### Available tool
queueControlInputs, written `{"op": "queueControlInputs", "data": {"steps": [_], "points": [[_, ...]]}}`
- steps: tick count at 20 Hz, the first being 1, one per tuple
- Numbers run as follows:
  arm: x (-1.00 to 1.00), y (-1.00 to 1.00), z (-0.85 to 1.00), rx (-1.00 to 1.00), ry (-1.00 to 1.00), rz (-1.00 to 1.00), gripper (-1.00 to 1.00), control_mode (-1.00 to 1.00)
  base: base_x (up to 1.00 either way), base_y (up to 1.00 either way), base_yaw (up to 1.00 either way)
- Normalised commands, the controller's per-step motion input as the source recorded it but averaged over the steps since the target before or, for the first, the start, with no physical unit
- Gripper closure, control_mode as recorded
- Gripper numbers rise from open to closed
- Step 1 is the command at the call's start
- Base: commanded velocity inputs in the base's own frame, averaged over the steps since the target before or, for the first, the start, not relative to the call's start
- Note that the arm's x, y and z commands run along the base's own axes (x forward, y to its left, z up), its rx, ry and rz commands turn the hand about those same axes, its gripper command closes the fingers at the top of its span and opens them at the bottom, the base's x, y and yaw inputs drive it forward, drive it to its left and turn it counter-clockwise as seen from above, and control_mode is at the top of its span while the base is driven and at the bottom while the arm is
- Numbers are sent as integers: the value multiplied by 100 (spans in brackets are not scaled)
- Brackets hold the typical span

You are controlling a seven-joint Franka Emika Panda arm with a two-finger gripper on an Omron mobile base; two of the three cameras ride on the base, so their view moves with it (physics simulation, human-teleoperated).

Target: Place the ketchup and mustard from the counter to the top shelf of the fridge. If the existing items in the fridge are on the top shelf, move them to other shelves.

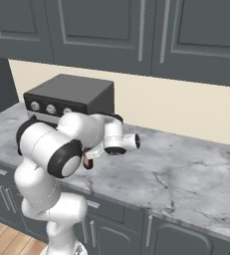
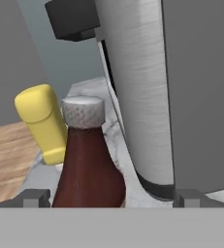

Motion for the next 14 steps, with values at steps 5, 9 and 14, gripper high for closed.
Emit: {"op": "queueControlInputs", "data": {"steps": [5,9,14], "points": [[-8,8,0,0,0,0,-100,-100,0,0,0],[-15,4,0,0,0,0,-100,-100,0,0,0],[-2,0,-2,0,0,0,-100,-100,0,0,0]]}}
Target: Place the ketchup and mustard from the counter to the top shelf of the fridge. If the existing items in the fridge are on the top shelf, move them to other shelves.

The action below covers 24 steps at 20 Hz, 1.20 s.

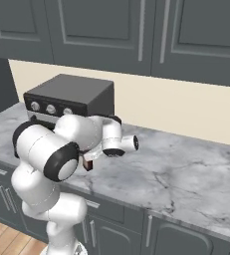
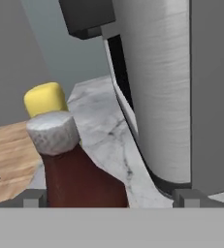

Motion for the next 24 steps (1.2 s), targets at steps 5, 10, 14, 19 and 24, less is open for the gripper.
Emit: {"op": "queueControlInputs", "data": {"steps": [5,10,14,19,24], "points": [[-4,0,-22,0,2,0,-100,-100,0,0,0],[0,1,-6,0,1,0,100,-100,0,0,0],[-6,0,1,0,-1,0,100,-100,0,0,0],[-58,0,55,0,-12,-1,100,-100,0,0,0],[-95,5,100,-4,-15,-5,100,-100,0,0,0]]}}
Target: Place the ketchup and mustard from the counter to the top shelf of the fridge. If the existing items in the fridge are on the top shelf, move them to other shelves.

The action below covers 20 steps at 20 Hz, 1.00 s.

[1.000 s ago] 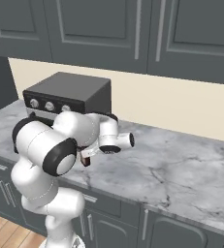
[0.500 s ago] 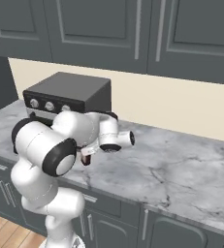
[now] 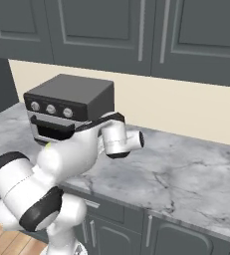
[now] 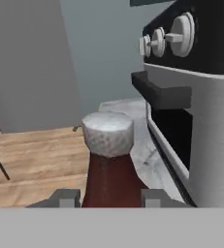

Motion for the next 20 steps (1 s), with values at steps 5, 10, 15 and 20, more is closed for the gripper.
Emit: {"op": "queueControlInputs", "data": {"steps": [5,10,15,20], "points": [[-100,18,100,-14,-19,-6,100,-100,0,0,0],[-100,28,100,-23,-18,-10,100,-100,0,0,0],[-95,16,100,-22,-12,-15,100,-100,0,0,0],[-72,0,92,5,0,-19,100,-100,0,0,0]]}}
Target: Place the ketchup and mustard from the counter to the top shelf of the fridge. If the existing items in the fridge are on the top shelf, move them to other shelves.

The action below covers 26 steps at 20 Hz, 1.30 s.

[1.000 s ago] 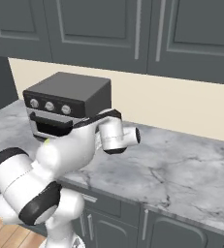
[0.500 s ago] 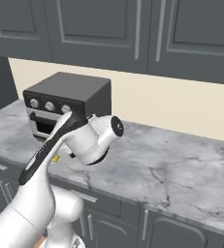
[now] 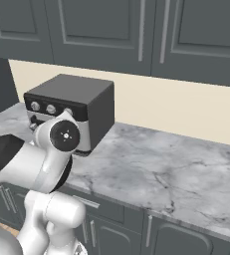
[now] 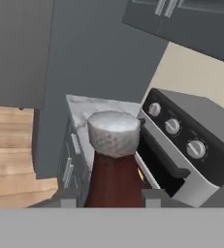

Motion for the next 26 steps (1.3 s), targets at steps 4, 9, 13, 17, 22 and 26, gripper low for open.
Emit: {"op": "queueControlInputs", "data": {"steps": [4,9,13,17,22,26], "points": [[-65,-16,38,21,-3,-13,100,-100,0,0,0],[-21,-4,1,2,-4,-1,100,-100,0,0,0],[-10,0,0,0,0,0,100,100,-32,0,-9],[0,0,0,0,0,0,100,100,-61,-4,-67],[0,0,0,0,0,0,100,100,-29,4,-91],[0,0,0,0,0,0,100,100,-2,3,-100]]}}
